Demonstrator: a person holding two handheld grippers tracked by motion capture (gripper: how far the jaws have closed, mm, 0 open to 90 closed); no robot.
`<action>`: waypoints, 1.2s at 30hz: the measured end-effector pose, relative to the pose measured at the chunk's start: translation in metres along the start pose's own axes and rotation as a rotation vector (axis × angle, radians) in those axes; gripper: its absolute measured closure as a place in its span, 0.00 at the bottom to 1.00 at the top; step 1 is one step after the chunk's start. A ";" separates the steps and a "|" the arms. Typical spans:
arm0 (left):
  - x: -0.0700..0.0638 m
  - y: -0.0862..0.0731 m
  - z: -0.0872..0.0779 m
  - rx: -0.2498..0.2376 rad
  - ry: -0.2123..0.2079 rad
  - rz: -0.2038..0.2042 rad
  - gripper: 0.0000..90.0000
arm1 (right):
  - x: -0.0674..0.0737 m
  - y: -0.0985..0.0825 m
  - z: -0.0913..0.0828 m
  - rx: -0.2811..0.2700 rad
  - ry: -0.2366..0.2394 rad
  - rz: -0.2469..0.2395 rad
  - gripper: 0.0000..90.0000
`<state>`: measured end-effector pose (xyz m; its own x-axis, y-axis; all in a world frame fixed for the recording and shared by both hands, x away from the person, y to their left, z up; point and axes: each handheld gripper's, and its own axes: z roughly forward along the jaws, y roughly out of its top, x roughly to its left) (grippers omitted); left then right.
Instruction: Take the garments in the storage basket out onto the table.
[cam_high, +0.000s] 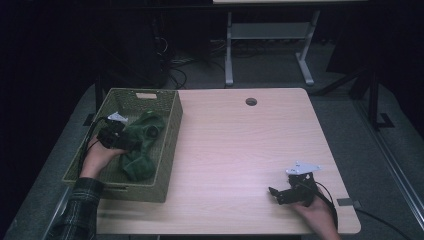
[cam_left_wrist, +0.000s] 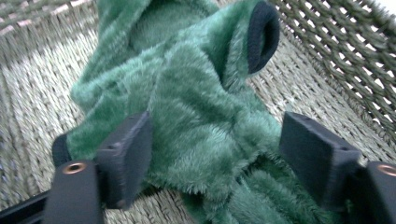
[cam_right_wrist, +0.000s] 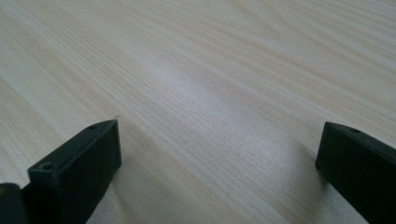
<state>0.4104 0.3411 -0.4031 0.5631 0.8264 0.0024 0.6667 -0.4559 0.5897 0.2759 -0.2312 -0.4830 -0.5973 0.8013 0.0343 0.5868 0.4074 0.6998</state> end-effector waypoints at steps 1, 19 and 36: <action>0.001 0.000 0.001 0.004 0.002 -0.003 0.31 | 0.000 0.000 0.000 0.001 -0.001 -0.001 0.00; -0.006 0.000 0.013 0.136 -0.048 -0.005 0.86 | 0.000 0.000 0.000 0.001 -0.003 0.000 0.00; -0.014 0.013 -0.027 -0.021 -0.066 -0.002 0.90 | 0.000 0.000 0.000 0.001 -0.003 0.001 0.00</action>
<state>0.3977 0.3328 -0.3737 0.5932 0.8034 -0.0521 0.6580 -0.4465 0.6064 0.2760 -0.2310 -0.4830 -0.5950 0.8031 0.0323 0.5876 0.4072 0.6992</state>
